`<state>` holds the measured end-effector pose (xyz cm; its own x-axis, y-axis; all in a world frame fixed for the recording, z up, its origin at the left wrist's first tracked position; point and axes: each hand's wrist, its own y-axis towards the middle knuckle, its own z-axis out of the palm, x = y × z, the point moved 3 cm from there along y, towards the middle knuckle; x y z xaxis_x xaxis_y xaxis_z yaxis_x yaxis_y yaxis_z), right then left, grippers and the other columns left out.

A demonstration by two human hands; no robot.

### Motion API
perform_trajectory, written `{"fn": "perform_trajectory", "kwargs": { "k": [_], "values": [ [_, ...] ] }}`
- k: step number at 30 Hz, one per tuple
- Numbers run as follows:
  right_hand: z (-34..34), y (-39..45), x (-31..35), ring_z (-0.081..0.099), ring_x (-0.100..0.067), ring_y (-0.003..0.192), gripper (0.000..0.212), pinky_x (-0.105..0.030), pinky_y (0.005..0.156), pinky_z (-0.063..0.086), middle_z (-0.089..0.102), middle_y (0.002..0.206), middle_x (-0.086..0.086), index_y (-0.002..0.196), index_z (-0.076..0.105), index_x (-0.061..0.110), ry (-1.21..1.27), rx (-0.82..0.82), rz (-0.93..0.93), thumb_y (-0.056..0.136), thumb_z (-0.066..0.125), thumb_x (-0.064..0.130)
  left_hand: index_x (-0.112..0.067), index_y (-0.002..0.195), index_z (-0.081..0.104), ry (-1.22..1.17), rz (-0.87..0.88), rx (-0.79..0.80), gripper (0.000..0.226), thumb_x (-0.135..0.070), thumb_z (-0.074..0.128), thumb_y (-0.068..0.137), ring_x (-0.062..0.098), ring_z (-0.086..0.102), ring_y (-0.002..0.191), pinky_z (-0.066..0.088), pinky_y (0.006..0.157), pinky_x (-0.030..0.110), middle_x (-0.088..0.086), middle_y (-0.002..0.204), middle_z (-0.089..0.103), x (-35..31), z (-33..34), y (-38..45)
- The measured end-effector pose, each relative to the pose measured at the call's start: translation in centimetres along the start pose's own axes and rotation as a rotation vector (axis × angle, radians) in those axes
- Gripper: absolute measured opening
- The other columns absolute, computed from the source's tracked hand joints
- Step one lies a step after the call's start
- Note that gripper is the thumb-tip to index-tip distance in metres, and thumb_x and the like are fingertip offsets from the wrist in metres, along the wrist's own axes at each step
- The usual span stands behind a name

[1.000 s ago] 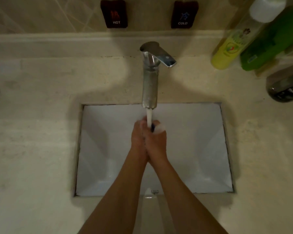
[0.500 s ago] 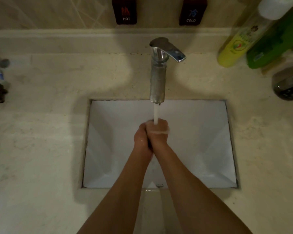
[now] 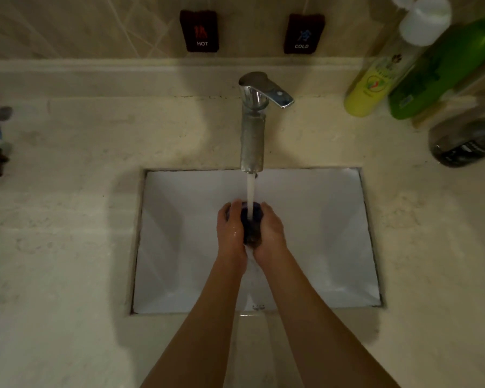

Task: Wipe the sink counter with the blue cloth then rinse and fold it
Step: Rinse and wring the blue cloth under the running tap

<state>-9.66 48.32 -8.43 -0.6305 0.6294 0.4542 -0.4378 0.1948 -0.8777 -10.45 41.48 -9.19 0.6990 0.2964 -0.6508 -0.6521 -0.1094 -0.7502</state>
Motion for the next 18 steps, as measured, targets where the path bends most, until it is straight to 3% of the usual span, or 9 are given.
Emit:
{"fn": "perform_trajectory", "kwargs": {
  "k": [3,5,8,12,15,18],
  "values": [
    [-1.0,-0.8,0.2,0.070,-0.029,0.093,0.020,-0.043,0.085,0.058,0.074,0.099,-0.013,0.098,0.072,0.015,-0.067,0.015,-0.108,0.098,0.052,0.017,-0.012,0.118,0.060,-0.016,-0.010,0.032,0.041,-0.027,0.069,0.081,0.034,0.070,0.097,0.058,0.087,0.047,0.021,0.110,0.070,-0.2,0.2,0.3],
    [-1.8,-0.9,0.7,0.072,-0.028,0.093,0.017,-0.044,0.084,0.060,0.073,0.104,-0.012,0.109,0.069,0.015,-0.143,0.024,-0.230,0.096,0.058,0.009,-0.010,0.124,0.059,-0.088,-0.031,0.037,0.041,-0.024,0.068,0.086,0.034,0.070,0.098,0.058,0.085,0.050,0.021,0.113,0.070,-0.1,0.1,0.8],
    [-2.6,-0.9,1.2,0.070,-0.023,0.078,0.014,-0.036,0.071,0.059,0.073,0.100,-0.011,0.108,0.065,0.014,-0.210,-0.007,-0.329,0.094,0.066,0.018,-0.015,0.121,0.064,-0.139,-0.095,-0.008,0.033,-0.035,0.059,0.095,0.028,0.070,0.093,0.058,0.074,0.041,0.014,0.110,0.072,-0.2,0.4,0.6],
    [-3.3,-1.0,1.8,0.066,-0.022,0.069,0.030,-0.030,0.058,0.053,0.072,0.084,-0.013,0.089,0.067,0.008,-0.271,-0.132,-0.342,0.097,0.061,0.036,-0.015,0.100,0.066,-0.162,-0.153,-0.108,0.034,-0.047,0.060,0.092,0.028,0.070,0.087,0.060,0.076,0.040,0.013,0.099,0.071,-0.2,0.8,0.0],
    [-3.5,-1.0,1.5,0.068,-0.021,0.074,0.031,-0.035,0.067,0.058,0.070,0.085,-0.010,0.085,0.065,0.014,-0.262,-0.151,-0.304,0.100,0.054,0.039,-0.011,0.109,0.064,-0.213,-0.169,-0.097,0.042,-0.048,0.062,0.090,0.035,0.071,0.090,0.059,0.063,0.039,0.018,0.103,0.071,0.0,1.0,-0.4],
    [-3.5,-0.8,0.8,0.068,-0.020,0.091,0.024,-0.035,0.078,0.061,0.067,0.107,-0.007,0.111,0.061,0.014,-0.238,-0.167,-0.312,0.099,0.058,0.034,-0.007,0.115,0.063,-0.274,-0.126,-0.124,0.041,-0.037,0.069,0.087,0.037,0.071,0.092,0.061,0.065,0.044,0.021,0.106,0.070,0.4,1.2,-0.2]
  ]
}}
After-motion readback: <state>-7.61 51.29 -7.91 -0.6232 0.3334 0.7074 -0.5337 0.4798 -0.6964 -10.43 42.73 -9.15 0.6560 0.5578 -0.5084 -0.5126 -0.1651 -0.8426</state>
